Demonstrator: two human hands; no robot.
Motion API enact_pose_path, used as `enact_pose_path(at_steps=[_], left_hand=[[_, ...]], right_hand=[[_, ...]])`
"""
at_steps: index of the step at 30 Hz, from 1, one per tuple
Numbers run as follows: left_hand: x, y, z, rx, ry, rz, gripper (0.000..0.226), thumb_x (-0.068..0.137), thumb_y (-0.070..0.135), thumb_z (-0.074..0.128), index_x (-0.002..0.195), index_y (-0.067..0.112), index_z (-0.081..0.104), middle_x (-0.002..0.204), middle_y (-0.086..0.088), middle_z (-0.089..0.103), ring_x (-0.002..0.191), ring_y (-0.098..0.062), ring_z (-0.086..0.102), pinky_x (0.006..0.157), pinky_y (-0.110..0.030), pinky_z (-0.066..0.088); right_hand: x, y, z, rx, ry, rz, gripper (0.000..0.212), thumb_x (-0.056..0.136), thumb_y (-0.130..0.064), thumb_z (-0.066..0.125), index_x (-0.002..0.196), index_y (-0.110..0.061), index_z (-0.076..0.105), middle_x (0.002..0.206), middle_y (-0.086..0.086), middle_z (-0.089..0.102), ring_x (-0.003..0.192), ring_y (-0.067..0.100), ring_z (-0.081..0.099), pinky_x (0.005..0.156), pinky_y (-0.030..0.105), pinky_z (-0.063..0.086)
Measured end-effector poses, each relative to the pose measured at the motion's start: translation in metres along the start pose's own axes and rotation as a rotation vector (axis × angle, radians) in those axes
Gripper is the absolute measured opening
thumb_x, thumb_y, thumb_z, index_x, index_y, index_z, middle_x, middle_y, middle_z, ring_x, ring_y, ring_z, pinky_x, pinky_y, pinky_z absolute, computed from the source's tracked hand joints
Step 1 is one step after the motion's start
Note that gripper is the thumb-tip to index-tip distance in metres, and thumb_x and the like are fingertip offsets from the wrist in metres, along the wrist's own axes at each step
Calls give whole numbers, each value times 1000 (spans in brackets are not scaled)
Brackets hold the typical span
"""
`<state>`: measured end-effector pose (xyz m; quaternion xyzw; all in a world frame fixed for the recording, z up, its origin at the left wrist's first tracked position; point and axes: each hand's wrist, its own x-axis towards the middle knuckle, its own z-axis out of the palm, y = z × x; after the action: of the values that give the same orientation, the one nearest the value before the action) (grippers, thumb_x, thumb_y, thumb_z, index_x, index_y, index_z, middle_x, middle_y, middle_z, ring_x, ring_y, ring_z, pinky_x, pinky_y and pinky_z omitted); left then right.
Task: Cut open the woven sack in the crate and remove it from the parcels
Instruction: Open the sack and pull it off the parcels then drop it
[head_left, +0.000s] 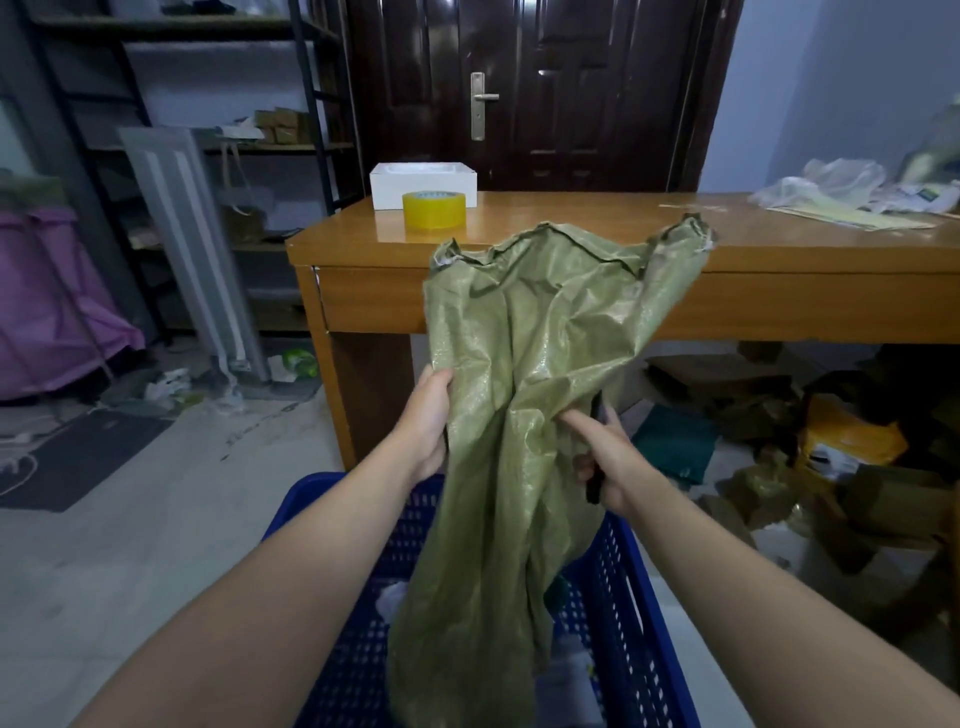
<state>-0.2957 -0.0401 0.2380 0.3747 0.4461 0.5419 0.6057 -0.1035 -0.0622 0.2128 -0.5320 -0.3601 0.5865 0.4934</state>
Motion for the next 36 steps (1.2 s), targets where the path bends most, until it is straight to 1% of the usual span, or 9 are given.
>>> enact_pose_path(at_steps=[4,7,9,14,20,24,27,31,36], left_hand=[[-2,-3,2,-128,-93,-133,26,103,32,43,127,27,51,120,-18,66,103,-34,68,85,-49,57],[-2,-9,5,-72,-78,-121,31,104,35,40,132,22,45,123,-17,63,106,-32,67,90,-50,56],[-3,-10,2,-4,-49,-118,32,102,42,42,124,19,48,122,-15,63,109,-29,66,94,-49,54],[-14,-21,-15,367,-109,-94,38,92,33,64,126,14,61,110,-6,73,98,-21,70,77,-31,55],[0,-11,-18,468,209,68,31,100,25,45,130,23,56,118,-1,64,107,-25,61,98,-42,49],[11,8,-33,529,472,126,24,101,23,44,121,13,52,112,-7,58,106,-28,57,89,-36,46],[16,24,-54,433,616,136,15,98,17,47,110,15,37,110,-8,50,98,-27,54,80,-35,42],[5,43,-68,268,649,127,25,95,19,49,111,18,30,110,-8,46,87,-23,50,74,-36,41],[-6,50,-85,5,643,114,33,81,27,55,110,17,40,103,-8,57,87,-22,58,82,-41,50]], right_hand=[[1,5,19,23,-176,91,37,84,-36,73,114,-19,60,72,-2,61,42,4,44,33,17,28],[-5,4,31,-23,-164,32,32,84,-33,74,111,-18,62,92,2,68,59,8,57,41,19,46],[-3,6,33,-20,-93,43,35,84,-35,74,112,-17,61,98,5,68,72,15,62,67,30,60],[7,2,28,-16,7,119,33,88,-39,69,104,-11,62,70,1,52,50,10,37,42,22,31],[10,-11,25,-44,140,118,24,89,-30,69,97,-9,60,71,4,53,51,14,39,45,28,36],[13,-26,12,-5,242,101,27,89,-20,68,110,-10,55,83,5,58,54,15,49,42,26,44],[15,-32,-2,38,329,69,31,87,-12,70,112,-8,53,104,10,62,84,27,65,72,36,57],[11,-37,-18,136,364,72,35,85,-14,64,119,-10,57,92,5,59,53,11,44,42,23,37],[2,-37,-36,289,339,104,28,60,-30,63,86,-19,61,64,-4,51,39,11,31,36,18,28]])
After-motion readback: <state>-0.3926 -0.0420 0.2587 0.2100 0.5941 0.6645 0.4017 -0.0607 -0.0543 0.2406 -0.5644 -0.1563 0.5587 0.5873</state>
